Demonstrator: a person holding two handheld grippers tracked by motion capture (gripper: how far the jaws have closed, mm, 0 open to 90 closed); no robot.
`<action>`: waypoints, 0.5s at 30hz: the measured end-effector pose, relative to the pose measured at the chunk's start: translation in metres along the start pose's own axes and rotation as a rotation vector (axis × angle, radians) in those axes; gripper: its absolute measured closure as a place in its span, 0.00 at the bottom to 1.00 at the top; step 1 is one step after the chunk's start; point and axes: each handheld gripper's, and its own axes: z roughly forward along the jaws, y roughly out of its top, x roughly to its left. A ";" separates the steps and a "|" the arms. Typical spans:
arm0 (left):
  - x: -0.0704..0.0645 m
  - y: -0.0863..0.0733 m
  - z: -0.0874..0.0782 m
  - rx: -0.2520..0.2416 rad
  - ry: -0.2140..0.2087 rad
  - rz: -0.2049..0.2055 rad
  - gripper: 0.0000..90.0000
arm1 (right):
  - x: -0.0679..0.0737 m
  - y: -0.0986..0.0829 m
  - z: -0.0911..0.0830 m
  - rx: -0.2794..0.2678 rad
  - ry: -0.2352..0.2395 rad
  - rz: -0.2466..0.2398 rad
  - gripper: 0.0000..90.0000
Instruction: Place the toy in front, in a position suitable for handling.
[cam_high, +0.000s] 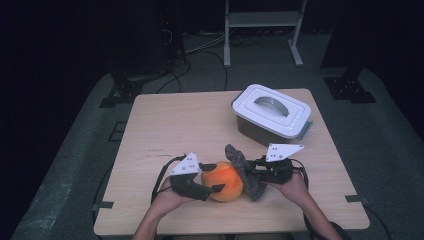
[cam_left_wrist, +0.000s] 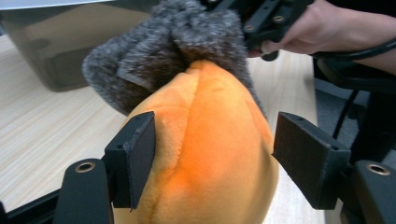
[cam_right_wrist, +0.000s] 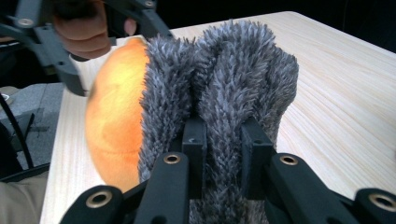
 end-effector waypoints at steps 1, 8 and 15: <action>0.000 0.000 0.000 0.000 -0.008 0.004 0.33 | -0.001 0.000 0.000 0.000 -0.004 0.002 0.83; 0.002 -0.001 0.000 -0.012 0.043 -0.019 0.40 | 0.001 0.005 -0.007 -0.013 -0.019 -0.007 0.83; -0.001 0.000 0.003 -0.010 0.043 -0.003 0.39 | 0.015 0.017 -0.009 -0.034 0.004 -0.064 0.83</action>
